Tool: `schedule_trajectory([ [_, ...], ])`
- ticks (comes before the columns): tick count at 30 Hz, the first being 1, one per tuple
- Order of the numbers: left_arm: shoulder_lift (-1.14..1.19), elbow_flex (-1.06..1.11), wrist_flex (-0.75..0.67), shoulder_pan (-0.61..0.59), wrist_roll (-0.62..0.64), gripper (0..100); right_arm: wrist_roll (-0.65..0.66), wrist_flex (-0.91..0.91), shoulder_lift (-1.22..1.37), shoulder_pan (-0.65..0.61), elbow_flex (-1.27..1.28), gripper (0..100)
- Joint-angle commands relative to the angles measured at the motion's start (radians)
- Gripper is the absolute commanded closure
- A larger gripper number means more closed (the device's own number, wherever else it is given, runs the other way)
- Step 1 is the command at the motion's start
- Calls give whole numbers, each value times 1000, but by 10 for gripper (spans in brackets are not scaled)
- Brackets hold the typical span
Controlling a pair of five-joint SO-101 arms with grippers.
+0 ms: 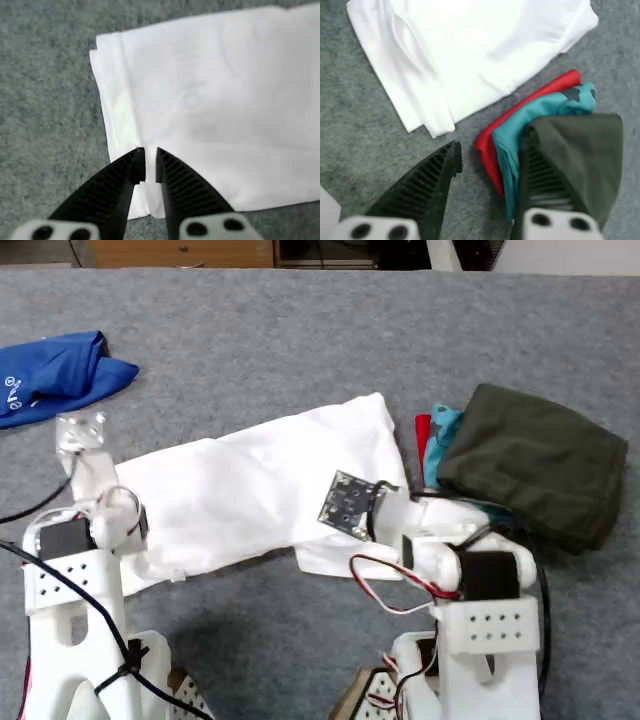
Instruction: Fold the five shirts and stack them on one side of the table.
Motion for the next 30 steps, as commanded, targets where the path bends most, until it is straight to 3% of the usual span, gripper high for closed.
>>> schedule_trajectory([
  [1, 31, -80, -57, 34, 101, 973, -61, -121, 117, -44, -58, 959],
  [8, 415, -124, -267, 44, 143, 973, -245, -324, 645, -59, -334, 953],
  [16, 816, -391, -293, 12, 143, 973, -344, -321, 1349, -58, -943, 993],
  [23, 986, -512, -316, -37, 143, 973, -443, -311, 1827, -56, -1495, 994],
  [30, 1061, -575, -356, -52, 143, 973, -468, -190, 2173, -56, -2074, 994],
])
